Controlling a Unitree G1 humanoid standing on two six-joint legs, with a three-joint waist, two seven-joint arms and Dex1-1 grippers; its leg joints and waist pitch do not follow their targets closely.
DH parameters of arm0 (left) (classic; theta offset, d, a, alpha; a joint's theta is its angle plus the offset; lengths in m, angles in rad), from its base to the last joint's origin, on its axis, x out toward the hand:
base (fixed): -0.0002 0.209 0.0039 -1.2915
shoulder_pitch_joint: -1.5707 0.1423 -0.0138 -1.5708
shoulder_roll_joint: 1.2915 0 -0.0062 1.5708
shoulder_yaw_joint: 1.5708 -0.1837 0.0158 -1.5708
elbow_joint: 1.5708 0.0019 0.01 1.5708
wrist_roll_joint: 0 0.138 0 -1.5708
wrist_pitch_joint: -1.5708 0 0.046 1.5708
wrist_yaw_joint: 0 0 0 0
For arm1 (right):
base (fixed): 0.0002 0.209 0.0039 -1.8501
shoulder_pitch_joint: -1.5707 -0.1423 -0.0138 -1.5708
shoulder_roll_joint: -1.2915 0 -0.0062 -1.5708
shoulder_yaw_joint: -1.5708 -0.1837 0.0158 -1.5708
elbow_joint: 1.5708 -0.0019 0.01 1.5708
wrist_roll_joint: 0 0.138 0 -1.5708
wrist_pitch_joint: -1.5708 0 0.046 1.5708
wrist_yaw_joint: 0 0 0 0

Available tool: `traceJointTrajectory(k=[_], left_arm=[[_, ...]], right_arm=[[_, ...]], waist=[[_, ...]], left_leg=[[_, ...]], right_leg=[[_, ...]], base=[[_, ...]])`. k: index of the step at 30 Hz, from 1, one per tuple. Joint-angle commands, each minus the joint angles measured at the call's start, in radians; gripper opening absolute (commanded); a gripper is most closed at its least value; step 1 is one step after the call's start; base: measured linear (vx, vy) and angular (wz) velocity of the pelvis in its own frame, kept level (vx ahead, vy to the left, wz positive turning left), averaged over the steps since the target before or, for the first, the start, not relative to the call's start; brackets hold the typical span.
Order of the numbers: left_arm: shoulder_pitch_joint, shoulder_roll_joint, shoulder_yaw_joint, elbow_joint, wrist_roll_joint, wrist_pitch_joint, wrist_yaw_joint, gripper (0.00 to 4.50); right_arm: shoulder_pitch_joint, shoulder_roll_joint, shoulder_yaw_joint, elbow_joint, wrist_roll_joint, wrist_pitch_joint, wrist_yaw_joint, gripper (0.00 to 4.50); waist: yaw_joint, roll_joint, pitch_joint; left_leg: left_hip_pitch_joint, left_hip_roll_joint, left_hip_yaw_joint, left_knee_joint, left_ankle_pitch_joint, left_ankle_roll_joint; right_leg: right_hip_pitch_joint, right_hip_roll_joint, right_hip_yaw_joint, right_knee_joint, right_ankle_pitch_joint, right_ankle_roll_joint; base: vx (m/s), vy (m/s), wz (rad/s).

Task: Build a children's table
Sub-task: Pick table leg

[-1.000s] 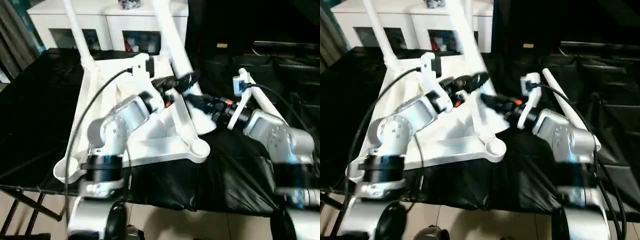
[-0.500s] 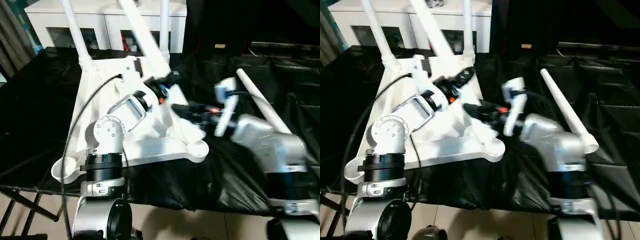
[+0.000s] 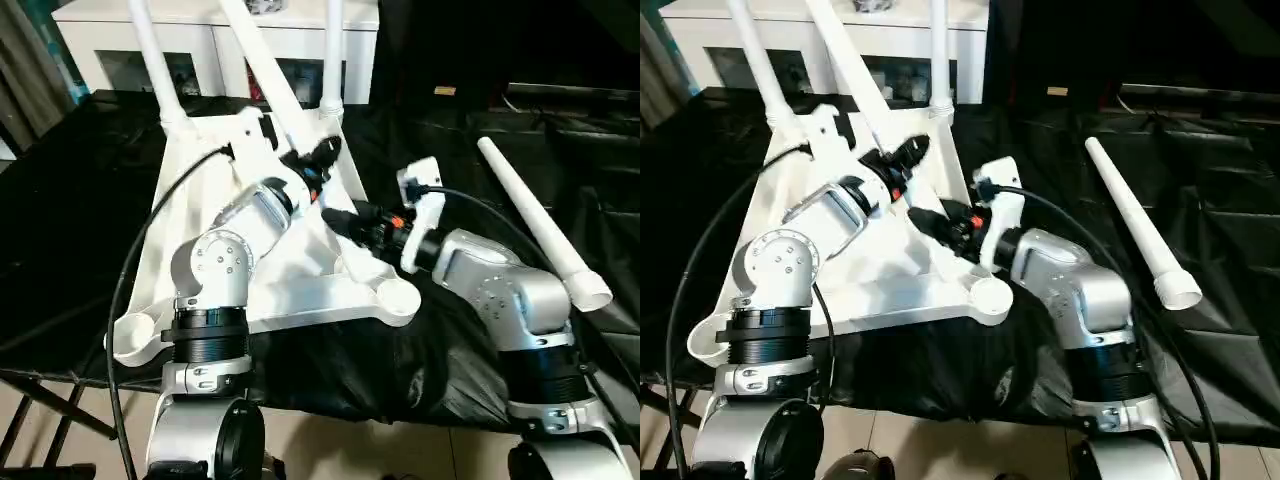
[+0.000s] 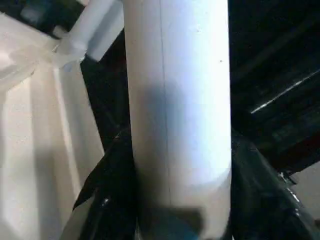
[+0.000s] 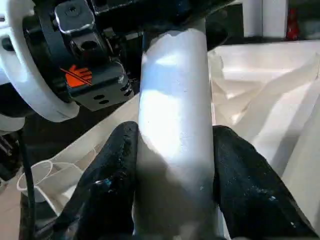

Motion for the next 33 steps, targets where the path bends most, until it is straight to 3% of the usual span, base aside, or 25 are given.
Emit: traceJointTrajectory(k=[1, 4, 8, 10, 14, 17, 23, 33], left_arm=[[0.012, -0.013, -0.073, -0.011, 0.020, 0.001, -0.092, 2.00], [0.021, 0.022, -0.096, -0.015, -0.003, 0.011, -0.168, 1.89], [0.043, 0.150, -0.183, -0.040, -0.032, 0.043, -0.398, 1.86], [0.044, 0.166, -0.191, -0.045, -0.036, 0.048, -0.426, 1.86], [0.037, 0.215, -0.194, -0.064, -0.078, 0.072, -0.565, 1.86], [0.036, 0.237, -0.209, -0.070, -0.105, 0.071, -0.641, 1.86], [0.045, 0.238, -0.223, -0.107, -0.161, 0.095, -0.724, 1.86], [0.057, 0.247, -0.254, -0.125, -0.167, 0.105, -0.774, 1.85]], right_arm=[[-0.026, -0.011, -0.020, -0.008, 0.017, -0.015, 0.018, 2.42], [-0.033, -0.043, -0.026, 0.005, 0.042, 0.020, 0.069, 2.76], [-0.037, -0.173, 0.044, 0.029, 0.046, 0.042, 0.265, 3.09], [-0.035, -0.189, 0.057, 0.026, 0.048, 0.042, 0.296, 3.13], [-0.031, -0.241, 0.102, 0.020, 0.065, 0.061, 0.398, 3.16], [-0.032, -0.259, 0.115, 0.023, 0.084, 0.066, 0.456, 3.16], [-0.035, -0.269, 0.132, 0.037, 0.100, 0.069, 0.518, 3.16], [-0.030, -0.272, 0.141, 0.042, 0.120, 0.085, 0.555, 3.16]], waist=[[-0.002, -0.016, -0.082], [0.001, -0.016, -0.082], [0.001, -0.021, -0.083], [-0.003, -0.020, -0.083], [-0.004, -0.026, -0.082], [-0.003, -0.027, -0.081], [-0.001, -0.028, -0.081], [-0.002, -0.028, -0.080]], left_leg=[[0.021, 0.031, -0.015, -0.067, -0.190, 0.003], [0.023, 0.031, -0.014, -0.066, -0.188, 0.007], [0.020, 0.031, -0.013, -0.064, -0.172, 0.017], [0.014, 0.031, -0.015, -0.064, -0.157, 0.018], [0.019, 0.032, -0.011, -0.060, -0.150, 0.031], [0.021, 0.034, -0.011, -0.060, -0.160, 0.030], [0.023, 0.038, -0.013, -0.062, -0.184, 0.016], [0.023, 0.036, -0.013, -0.062, -0.188, 0.008]], right_leg=[[0.057, -0.054, 0.046, -0.081, -0.251, -0.108], [0.056, -0.055, 0.047, -0.079, -0.260, -0.111], [0.060, -0.055, 0.049, -0.075, -0.252, -0.110], [0.065, -0.057, 0.048, -0.069, -0.232, -0.121], [0.061, -0.057, 0.048, -0.069, -0.233, -0.156], [0.059, -0.058, 0.049, -0.069, -0.256, -0.158], [0.059, -0.059, 0.049, -0.066, -0.260, -0.170], [0.059, -0.058, 0.049, -0.070, -0.292, -0.152]], base=[[0.000, 0.000, 0.00], [0.000, 0.000, 0.00], [0.000, 0.000, 0.00], [0.000, 0.000, 0.00], [0.000, 0.000, 0.00], [0.000, 0.000, 0.00], [0.000, 0.000, 0.00], [0.000, 0.000, 0.00]])
